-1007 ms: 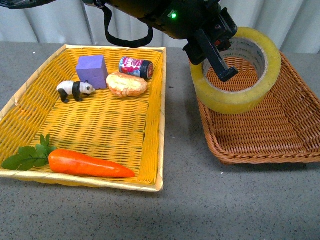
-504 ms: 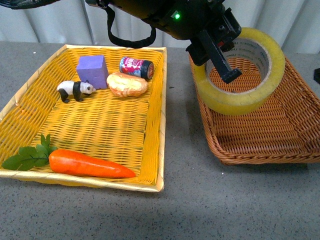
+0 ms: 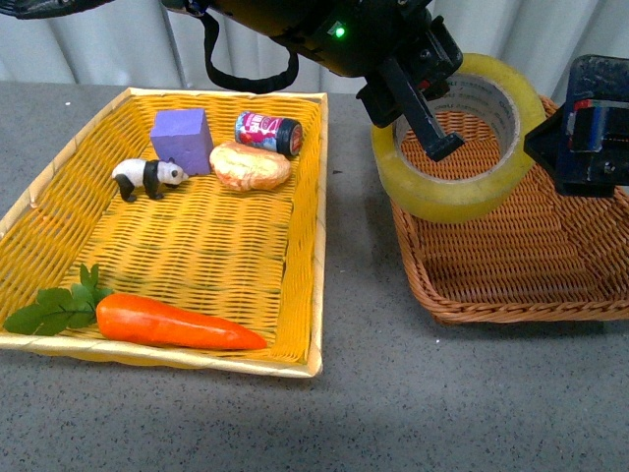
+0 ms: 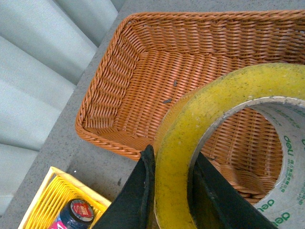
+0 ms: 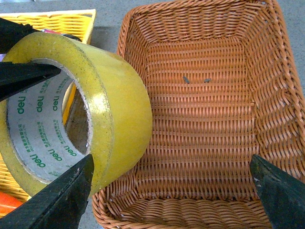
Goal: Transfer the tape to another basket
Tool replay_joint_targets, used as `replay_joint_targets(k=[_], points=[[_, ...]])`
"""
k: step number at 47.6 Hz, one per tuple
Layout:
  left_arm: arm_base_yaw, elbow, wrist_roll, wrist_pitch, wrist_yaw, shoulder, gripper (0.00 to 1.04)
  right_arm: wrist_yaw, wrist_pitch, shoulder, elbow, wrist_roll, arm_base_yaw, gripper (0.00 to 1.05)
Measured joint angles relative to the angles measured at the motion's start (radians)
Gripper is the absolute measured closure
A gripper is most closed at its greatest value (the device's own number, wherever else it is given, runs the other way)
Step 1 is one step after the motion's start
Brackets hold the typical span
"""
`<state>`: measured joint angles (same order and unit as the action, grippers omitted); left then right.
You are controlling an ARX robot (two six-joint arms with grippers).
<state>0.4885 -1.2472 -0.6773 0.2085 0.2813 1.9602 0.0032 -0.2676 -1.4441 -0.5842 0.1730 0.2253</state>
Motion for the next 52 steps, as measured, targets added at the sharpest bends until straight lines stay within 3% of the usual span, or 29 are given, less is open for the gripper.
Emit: replay_joint_targets(k=[32,48,52], points=[[0.0,0.0,0.0,0.0,0.013,0.003,0.88,-0.024,-0.021,-0.126,-0.092,0.026,0.003,0.09],[0.005,0.0,0.0,0.0,0.011,0.003,0.88,-0.045,0.046,-0.131,-0.121,0.056,0.024,0.64],[0.006,0.0,0.005,0.0,0.006,0.004,0.88,-0.035,0.051,-0.134,-0.124,0.069,0.026,0.73]])
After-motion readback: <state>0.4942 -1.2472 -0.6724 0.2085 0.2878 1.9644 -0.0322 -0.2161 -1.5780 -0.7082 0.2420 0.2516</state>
